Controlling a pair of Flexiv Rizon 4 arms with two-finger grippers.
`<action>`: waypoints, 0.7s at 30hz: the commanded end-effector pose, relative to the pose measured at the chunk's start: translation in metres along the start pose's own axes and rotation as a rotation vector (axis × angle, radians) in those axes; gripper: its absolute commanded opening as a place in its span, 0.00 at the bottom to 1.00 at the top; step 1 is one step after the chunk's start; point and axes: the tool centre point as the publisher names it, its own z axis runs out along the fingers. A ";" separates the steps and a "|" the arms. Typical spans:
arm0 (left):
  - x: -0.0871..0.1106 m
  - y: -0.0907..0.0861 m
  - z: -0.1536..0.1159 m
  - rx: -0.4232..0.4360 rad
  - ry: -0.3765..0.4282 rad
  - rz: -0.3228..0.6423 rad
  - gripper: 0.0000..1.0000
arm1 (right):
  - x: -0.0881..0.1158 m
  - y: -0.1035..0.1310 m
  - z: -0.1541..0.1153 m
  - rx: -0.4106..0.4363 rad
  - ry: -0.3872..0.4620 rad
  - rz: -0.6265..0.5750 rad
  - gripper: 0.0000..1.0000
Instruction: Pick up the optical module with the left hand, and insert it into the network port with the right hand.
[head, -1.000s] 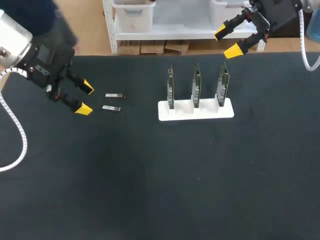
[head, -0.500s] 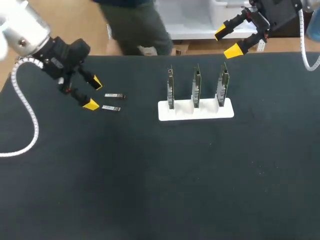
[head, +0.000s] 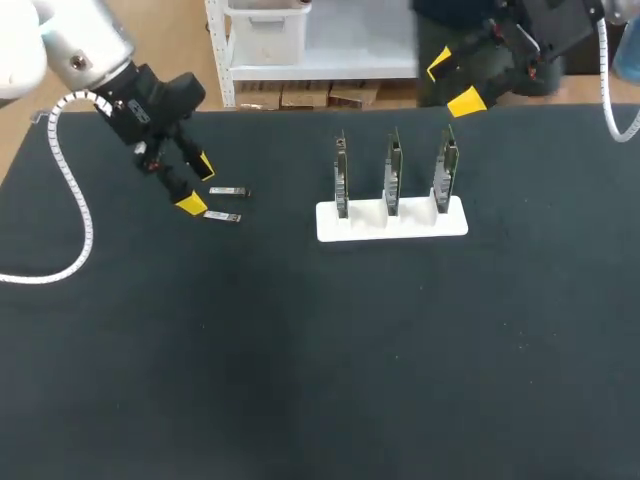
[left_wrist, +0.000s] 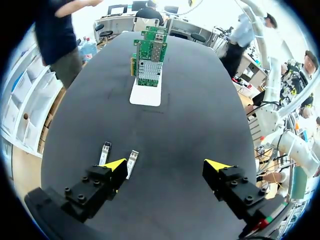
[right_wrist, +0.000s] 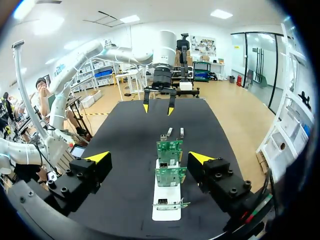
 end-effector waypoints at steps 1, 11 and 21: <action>-0.001 0.001 0.000 0.002 0.005 -0.001 1.00 | 0.000 -0.001 0.000 -0.003 -0.001 -0.001 1.00; -0.006 0.001 -0.006 0.023 0.117 0.029 1.00 | 0.000 -0.001 0.000 -0.003 -0.001 -0.001 1.00; -0.004 0.003 0.001 0.034 0.264 0.081 1.00 | 0.000 -0.001 0.000 -0.003 -0.001 -0.001 1.00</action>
